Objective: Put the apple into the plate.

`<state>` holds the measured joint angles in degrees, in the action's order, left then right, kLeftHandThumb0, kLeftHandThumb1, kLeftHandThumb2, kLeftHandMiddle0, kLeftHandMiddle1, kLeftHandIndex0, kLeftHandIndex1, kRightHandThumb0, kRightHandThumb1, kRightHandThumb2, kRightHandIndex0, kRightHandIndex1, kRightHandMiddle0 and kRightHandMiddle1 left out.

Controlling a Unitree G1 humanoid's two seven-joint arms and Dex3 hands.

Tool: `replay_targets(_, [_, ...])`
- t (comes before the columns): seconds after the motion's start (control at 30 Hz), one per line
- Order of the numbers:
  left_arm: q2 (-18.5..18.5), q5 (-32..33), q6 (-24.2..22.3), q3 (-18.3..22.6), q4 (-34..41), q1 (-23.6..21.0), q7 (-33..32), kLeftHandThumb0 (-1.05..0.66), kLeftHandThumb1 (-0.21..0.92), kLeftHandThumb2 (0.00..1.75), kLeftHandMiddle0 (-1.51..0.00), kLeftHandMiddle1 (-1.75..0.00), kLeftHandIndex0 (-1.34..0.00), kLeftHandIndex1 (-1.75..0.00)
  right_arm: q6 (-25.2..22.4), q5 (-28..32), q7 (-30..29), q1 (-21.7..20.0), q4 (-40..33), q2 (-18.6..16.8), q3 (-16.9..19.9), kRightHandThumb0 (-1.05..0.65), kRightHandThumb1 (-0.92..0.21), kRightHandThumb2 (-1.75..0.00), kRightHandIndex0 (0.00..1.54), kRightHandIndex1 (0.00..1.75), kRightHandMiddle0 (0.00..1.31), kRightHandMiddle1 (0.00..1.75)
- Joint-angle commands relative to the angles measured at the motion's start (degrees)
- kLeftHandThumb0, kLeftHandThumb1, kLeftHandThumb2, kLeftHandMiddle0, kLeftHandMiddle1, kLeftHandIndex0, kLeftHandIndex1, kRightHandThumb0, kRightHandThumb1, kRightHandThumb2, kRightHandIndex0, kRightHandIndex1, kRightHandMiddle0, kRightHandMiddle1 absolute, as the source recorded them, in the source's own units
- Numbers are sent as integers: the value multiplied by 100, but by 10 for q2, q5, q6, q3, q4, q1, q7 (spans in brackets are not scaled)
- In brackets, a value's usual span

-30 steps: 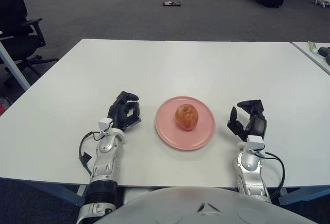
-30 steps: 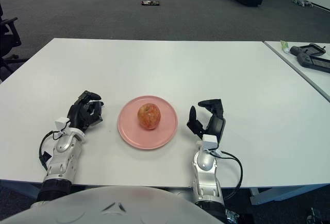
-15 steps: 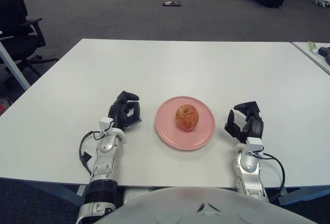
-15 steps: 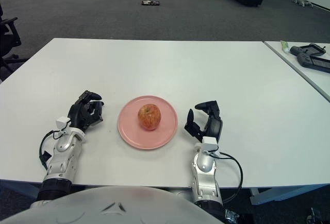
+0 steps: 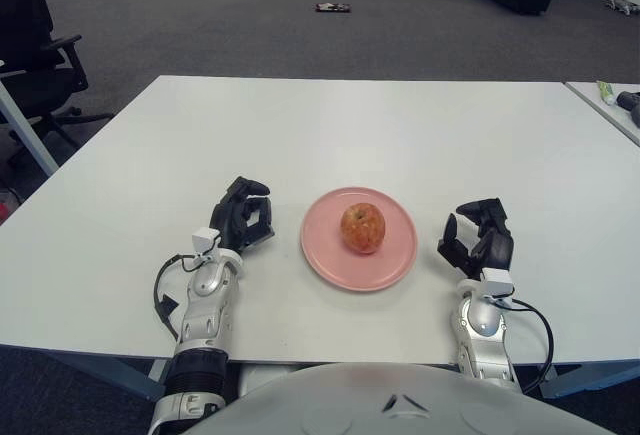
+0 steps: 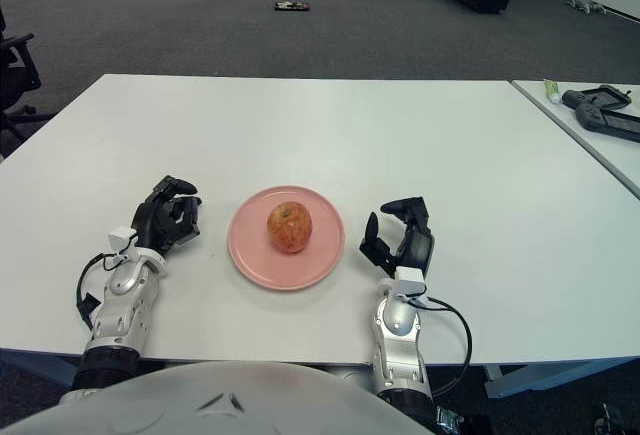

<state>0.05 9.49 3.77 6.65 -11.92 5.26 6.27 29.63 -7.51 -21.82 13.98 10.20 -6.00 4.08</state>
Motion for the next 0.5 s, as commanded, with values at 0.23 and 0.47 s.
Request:
replay_targets(0.23, [-2, -11, -8, -6, -4, 10, -2, -44, 43, 118, -118, -175, -52, -175, 13, 2, 12, 3, 11, -3, 1, -40, -60, -97, 65, 133, 39, 175])
replay_targets(0.47, [-2, -12, -9, -8, 1, 14, -3, -44, 43, 118, -118, -175, -52, -175, 12, 1, 17, 6, 9, -2, 1, -40, -61, -96, 65, 134, 39, 175])
